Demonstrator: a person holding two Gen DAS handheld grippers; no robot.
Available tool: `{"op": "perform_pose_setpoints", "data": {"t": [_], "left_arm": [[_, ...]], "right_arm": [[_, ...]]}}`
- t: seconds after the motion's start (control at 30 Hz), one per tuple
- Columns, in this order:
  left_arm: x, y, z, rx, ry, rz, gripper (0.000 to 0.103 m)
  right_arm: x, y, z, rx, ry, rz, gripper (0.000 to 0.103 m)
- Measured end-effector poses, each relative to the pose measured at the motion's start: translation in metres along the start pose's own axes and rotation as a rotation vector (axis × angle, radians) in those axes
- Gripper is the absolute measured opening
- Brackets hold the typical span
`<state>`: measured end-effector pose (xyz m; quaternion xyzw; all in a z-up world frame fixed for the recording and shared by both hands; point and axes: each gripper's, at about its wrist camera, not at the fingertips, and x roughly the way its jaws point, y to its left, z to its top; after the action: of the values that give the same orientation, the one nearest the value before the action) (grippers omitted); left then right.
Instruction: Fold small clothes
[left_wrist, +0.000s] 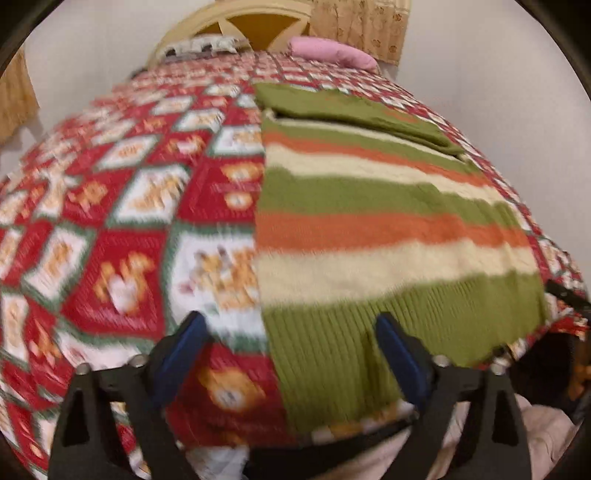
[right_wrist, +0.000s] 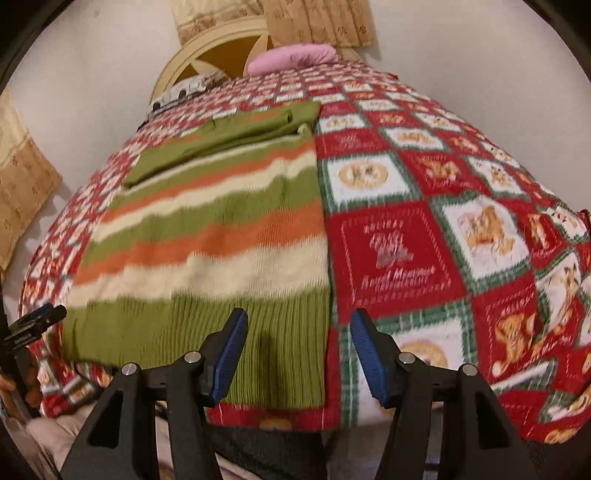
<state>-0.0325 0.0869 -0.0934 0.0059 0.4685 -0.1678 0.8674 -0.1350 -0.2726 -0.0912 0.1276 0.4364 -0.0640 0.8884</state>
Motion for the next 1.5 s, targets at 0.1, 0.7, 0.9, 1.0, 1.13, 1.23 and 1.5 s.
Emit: {"op": "perform_pose_setpoints", "data": {"t": [0.1,0.7,0.9,1.0,1.13,1.23,1.5], "left_arm": [[0.001,-0.005,-0.010,0.013,0.028,-0.023,0.076],[-0.009,-0.008,-0.024,0.016,0.051,-0.100,0.011],[-0.020,-0.014,-0.009,0.046,0.011,-0.123,0.006],[-0.030,-0.020,0.011,0.084,-0.051,-0.130,0.007],[-0.032,-0.016,0.049,0.050,-0.107,-0.148,0.006],[-0.025,-0.008,0.080,0.007,-0.122,-0.149,0.007],[-0.025,0.024,0.102,0.002,-0.143,-0.076,0.012]], "right_arm": [[0.005,0.005,-0.010,-0.020,0.032,0.011,0.059],[0.006,0.017,-0.024,-0.110,0.059,0.024,0.013],[0.004,-0.002,-0.007,0.051,0.079,0.214,0.009],[0.000,-0.002,0.013,0.093,0.046,0.298,0.009],[0.001,0.005,0.052,0.135,0.000,0.396,0.009],[0.010,0.010,0.085,0.123,-0.044,0.386,0.009],[0.062,0.006,0.135,0.150,-0.053,0.286,0.008]]}}
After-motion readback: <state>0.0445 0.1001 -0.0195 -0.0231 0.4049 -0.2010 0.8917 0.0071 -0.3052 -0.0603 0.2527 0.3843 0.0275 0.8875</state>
